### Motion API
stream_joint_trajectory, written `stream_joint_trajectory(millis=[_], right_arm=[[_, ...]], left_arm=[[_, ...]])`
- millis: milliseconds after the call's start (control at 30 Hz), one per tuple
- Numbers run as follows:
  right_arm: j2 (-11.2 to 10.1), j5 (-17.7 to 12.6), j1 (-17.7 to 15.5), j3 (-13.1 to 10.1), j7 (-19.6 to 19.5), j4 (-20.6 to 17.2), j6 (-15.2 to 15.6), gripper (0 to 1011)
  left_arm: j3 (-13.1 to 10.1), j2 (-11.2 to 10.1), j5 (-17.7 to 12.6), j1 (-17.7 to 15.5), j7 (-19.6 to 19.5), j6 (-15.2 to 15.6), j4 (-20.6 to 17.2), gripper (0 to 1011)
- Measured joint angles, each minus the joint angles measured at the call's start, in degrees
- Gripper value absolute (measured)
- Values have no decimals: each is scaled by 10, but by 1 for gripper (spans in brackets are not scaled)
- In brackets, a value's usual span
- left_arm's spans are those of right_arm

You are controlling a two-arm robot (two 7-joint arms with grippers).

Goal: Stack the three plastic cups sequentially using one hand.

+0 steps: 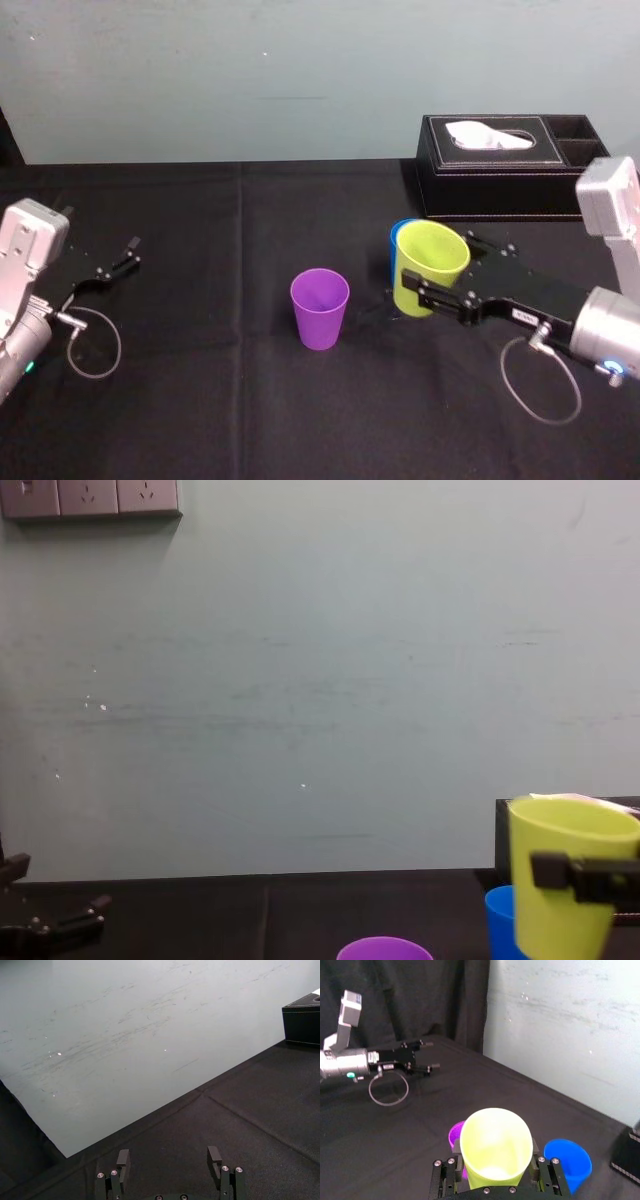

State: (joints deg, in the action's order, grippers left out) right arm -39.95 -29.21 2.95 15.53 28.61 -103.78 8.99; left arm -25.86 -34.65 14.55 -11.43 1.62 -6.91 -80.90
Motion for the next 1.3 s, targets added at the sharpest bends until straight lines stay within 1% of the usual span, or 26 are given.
stream_joint_trajectory(millis=[67,200,333,733,1000,1300], right_arm=[[3,0,10,6,-1,0,4,735],[13,3,41,28,-3,2,16,735],[22,8,63,47,-5,6,23,735],[53,26,114,99,-7,26,40,735],[69,40,136,121,-9,45,43,735],[86,54,156,136,-9,77,44,735]], left_arm=[[0,0,0,0,0,0,0,1010],[0,0,0,0,0,0,0,1010],[0,0,0,0,0,0,0,1010],[0,0,0,0,0,0,0,1010],[0,0,0,0,0,0,0,1010],[0,0,0,0,0,0,0,1010]])
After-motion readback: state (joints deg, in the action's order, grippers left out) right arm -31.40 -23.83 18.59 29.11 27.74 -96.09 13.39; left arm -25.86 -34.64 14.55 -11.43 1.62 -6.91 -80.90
